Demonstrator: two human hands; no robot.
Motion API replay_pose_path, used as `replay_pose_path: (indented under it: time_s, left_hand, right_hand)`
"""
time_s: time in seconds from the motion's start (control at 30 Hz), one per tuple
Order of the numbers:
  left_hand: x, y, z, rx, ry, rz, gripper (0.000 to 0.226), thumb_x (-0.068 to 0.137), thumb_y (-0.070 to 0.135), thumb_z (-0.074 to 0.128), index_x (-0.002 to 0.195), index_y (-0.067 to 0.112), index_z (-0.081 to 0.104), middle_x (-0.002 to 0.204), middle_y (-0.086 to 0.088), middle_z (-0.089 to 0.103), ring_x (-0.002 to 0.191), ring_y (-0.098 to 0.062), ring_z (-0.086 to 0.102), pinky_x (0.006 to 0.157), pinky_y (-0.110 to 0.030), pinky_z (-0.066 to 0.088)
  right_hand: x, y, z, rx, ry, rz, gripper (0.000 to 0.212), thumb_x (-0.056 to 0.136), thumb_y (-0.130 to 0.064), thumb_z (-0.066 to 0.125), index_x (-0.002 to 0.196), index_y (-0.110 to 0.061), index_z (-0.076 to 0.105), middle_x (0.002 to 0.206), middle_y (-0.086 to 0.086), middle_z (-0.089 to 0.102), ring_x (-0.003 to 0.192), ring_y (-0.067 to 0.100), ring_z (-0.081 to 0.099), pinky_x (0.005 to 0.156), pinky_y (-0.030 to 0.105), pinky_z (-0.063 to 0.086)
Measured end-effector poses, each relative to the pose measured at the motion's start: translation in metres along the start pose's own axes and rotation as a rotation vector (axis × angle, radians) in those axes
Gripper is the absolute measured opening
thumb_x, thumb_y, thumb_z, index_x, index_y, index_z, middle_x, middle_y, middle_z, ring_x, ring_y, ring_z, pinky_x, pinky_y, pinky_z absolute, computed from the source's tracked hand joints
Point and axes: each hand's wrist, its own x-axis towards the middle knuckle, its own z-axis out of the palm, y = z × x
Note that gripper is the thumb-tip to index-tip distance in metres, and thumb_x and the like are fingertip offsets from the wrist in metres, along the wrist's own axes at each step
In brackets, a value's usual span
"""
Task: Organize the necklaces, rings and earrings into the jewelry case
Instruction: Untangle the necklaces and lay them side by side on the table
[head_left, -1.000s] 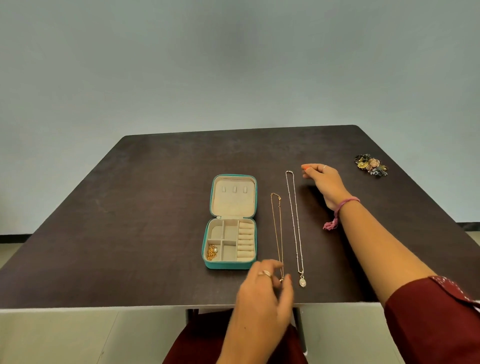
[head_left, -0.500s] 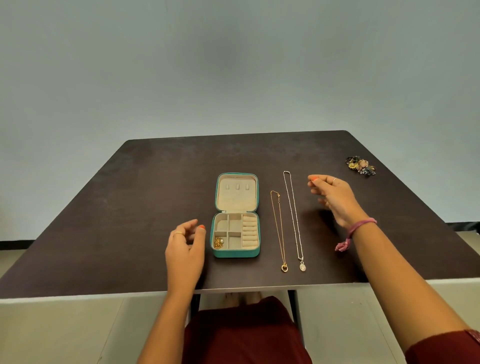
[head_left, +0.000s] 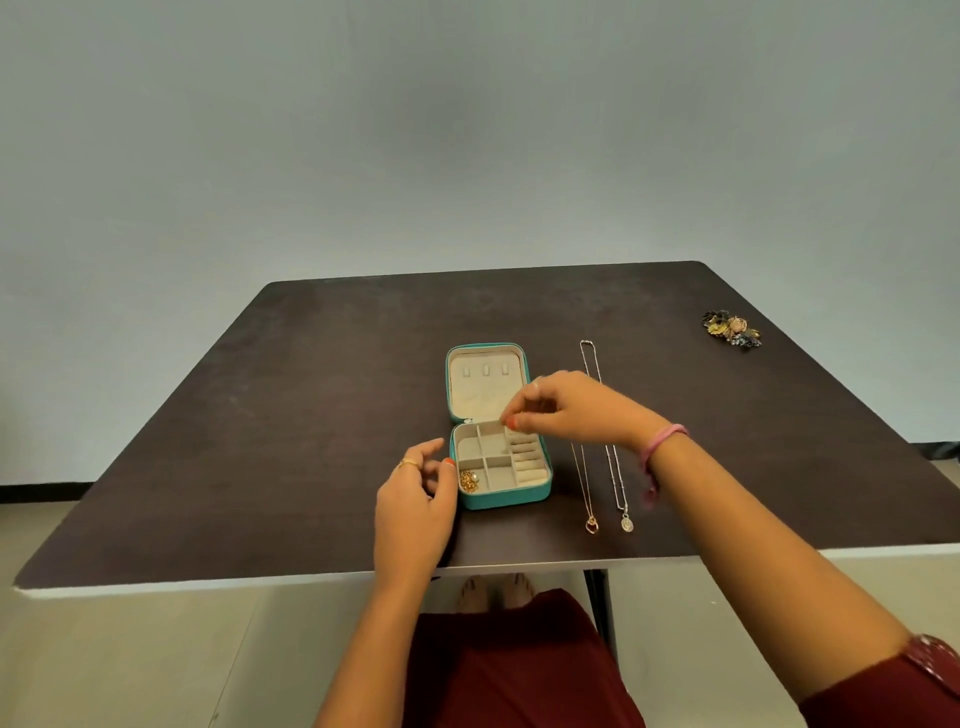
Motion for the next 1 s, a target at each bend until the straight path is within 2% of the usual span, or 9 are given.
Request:
replay_pose_path:
  time_s: [0.1,0.2,0.33,0.43,0.5,0.6,0.67,0.83,1.0]
  left_hand:
    - [0.001,-0.002,0.000,-0.013,0.003,0.006,0.025,0.095,0.023,0.054,0.120,0.025,0.058,0.079,0.004,0.062,0.074,-0.008,0.061,0.064,-0.027,0.053]
    - [0.002,-0.003,0.000,-0.030,0.011,0.016,0.021,0.095,0.020,0.054,0.115,0.025,0.059,0.077,0.003,0.063,0.071,-0.008,0.061,0.060,-0.022,0.049]
    - [0.002,-0.006,0.001,-0.044,0.010,0.022,0.019,0.095,0.020,0.055,0.112,0.028,0.059,0.075,0.004,0.063,0.069,-0.008,0.061,0.060,-0.022,0.050]
    - [0.004,-0.006,0.001,-0.042,0.008,0.024,0.018,0.095,0.020,0.055,0.111,0.029,0.057,0.075,0.004,0.062,0.068,-0.009,0.060,0.061,-0.022,0.050]
    - [0.004,-0.007,0.001,-0.046,0.007,0.021,0.018,0.094,0.020,0.055,0.110,0.029,0.057,0.076,0.004,0.062,0.069,-0.010,0.060,0.063,-0.027,0.053]
    - [0.004,-0.008,0.001,-0.068,0.019,0.028,0.018,0.093,0.020,0.056,0.108,0.030,0.058,0.076,0.002,0.063,0.070,-0.013,0.061,0.066,-0.032,0.055]
    - [0.004,-0.009,0.001,-0.072,0.018,0.028,0.018,0.093,0.019,0.056,0.107,0.032,0.057,0.076,0.002,0.063,0.069,-0.013,0.061,0.065,-0.031,0.055]
    - [0.004,-0.009,0.001,-0.068,0.020,0.031,0.017,0.094,0.021,0.056,0.107,0.032,0.057,0.078,0.005,0.063,0.072,-0.012,0.062,0.066,-0.028,0.055]
    - [0.003,-0.005,0.000,-0.071,0.043,0.035,0.014,0.094,0.024,0.056,0.107,0.028,0.059,0.086,0.010,0.061,0.076,-0.005,0.060,0.063,-0.018,0.051]
  right_hand:
    - [0.011,-0.018,0.013,-0.134,-0.136,-0.053,0.018,0.090,-0.026,0.062,0.104,-0.021,0.072,0.089,-0.013,0.062,0.075,-0.001,0.054,0.065,0.004,0.038]
    - [0.020,-0.029,0.024,-0.251,-0.183,-0.056,0.020,0.089,-0.027,0.064,0.102,-0.017,0.074,0.088,-0.009,0.063,0.069,0.000,0.052,0.061,0.008,0.035]
    - [0.027,-0.038,0.035,-0.443,-0.150,-0.031,0.024,0.088,-0.035,0.062,0.096,-0.015,0.074,0.092,0.002,0.071,0.079,0.014,0.060,0.069,0.028,0.050]
    - [0.027,-0.047,0.040,-0.561,-0.122,-0.005,0.028,0.088,-0.037,0.060,0.095,-0.013,0.073,0.091,0.005,0.069,0.075,0.018,0.058,0.058,0.026,0.045]
    - [0.025,-0.053,0.045,-0.651,-0.082,0.001,0.031,0.089,-0.038,0.058,0.100,-0.011,0.069,0.097,0.009,0.066,0.075,0.022,0.055,0.061,0.028,0.042]
    - [0.021,-0.057,0.054,-0.745,-0.006,-0.001,0.034,0.091,-0.036,0.053,0.108,-0.008,0.062,0.108,0.013,0.063,0.092,0.032,0.062,0.068,0.032,0.038]
    - [0.021,-0.058,0.055,-0.744,-0.004,0.012,0.033,0.092,-0.034,0.052,0.109,-0.007,0.060,0.111,0.013,0.062,0.096,0.031,0.062,0.068,0.032,0.038]
    - [0.017,-0.058,0.049,-0.635,-0.070,0.043,0.028,0.090,-0.033,0.054,0.097,-0.009,0.066,0.096,0.008,0.063,0.077,0.024,0.054,0.064,0.030,0.044]
    - [0.012,-0.055,0.032,-0.288,-0.082,0.072,0.017,0.084,-0.023,0.061,0.092,-0.012,0.071,0.090,0.003,0.070,0.082,0.016,0.063,0.075,0.027,0.051]
